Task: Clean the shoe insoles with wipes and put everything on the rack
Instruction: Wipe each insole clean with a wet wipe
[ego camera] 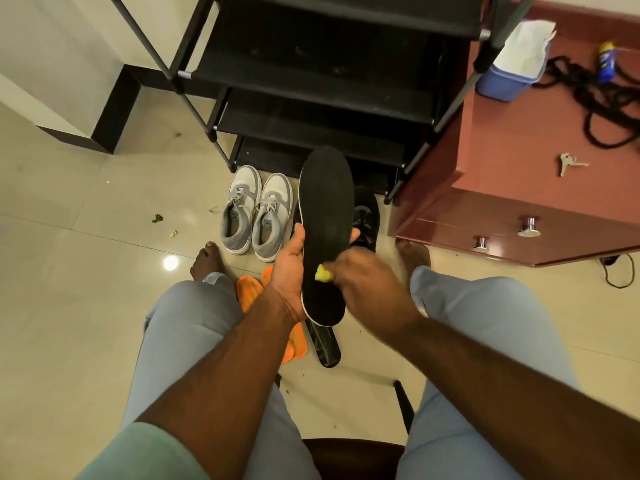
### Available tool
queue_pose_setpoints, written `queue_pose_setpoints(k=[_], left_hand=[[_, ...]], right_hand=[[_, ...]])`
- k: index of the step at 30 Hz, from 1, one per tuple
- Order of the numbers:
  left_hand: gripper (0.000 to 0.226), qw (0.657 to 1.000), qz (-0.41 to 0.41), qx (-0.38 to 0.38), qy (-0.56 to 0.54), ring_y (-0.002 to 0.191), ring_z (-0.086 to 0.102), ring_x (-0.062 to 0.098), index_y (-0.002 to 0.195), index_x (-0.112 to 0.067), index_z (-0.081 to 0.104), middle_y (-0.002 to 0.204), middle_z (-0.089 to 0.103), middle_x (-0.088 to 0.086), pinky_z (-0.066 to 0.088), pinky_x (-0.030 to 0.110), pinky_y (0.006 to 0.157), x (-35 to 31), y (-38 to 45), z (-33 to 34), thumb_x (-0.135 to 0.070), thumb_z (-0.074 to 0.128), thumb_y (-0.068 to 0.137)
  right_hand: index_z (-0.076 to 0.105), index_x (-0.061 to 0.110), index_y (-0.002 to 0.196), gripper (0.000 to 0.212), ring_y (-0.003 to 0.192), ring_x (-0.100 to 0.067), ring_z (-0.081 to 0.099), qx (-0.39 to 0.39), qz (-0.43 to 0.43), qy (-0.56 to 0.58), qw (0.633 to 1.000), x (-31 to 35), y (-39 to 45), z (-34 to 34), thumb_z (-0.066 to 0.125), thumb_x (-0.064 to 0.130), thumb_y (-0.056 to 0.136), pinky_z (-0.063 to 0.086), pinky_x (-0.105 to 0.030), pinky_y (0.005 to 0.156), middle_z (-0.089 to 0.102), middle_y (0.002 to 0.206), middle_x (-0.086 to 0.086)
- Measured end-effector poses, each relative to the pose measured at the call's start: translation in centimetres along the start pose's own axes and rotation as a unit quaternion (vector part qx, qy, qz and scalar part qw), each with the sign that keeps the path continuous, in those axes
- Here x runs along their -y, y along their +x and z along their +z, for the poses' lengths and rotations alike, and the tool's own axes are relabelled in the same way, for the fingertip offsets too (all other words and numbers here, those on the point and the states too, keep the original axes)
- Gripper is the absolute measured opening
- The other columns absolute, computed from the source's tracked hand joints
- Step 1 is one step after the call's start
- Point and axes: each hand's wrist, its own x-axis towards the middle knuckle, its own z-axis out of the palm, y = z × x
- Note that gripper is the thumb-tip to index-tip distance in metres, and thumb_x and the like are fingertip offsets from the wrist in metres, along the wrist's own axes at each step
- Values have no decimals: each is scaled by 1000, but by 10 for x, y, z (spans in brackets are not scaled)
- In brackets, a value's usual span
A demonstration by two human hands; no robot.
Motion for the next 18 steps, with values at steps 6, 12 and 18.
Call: queue_pose_setpoints(k=[6,12,18], left_hand=[[79,1000,-14,3,6,108,67,28,114,-9,74,119,69,15,46,41,100,14,-2,12,-72,31,92],[52,998,34,18,48,89,69,28,114,-7,68,103,69,16,56,38,83,4,-9,14,-46,44,92],[94,998,41,-15,55,122,59,34,115,-11,73,131,63,17,43,51,106,-4,-4,16,-85,40,67]], right_hand=[[69,3,106,27,83,-32,62,-13,43,-4,999,-16,17,-8,58,-2,81,54,-41,75,64,93,-16],[64,4,117,29,96,-32,58,-11,110,0,994,-14,23,-15,56,1,89,50,-37,86,60,107,-18],[70,0,99,27,73,-32,63,31,47,4,998,0,4,-5,65,-5,73,52,-36,66,65,85,-16]])
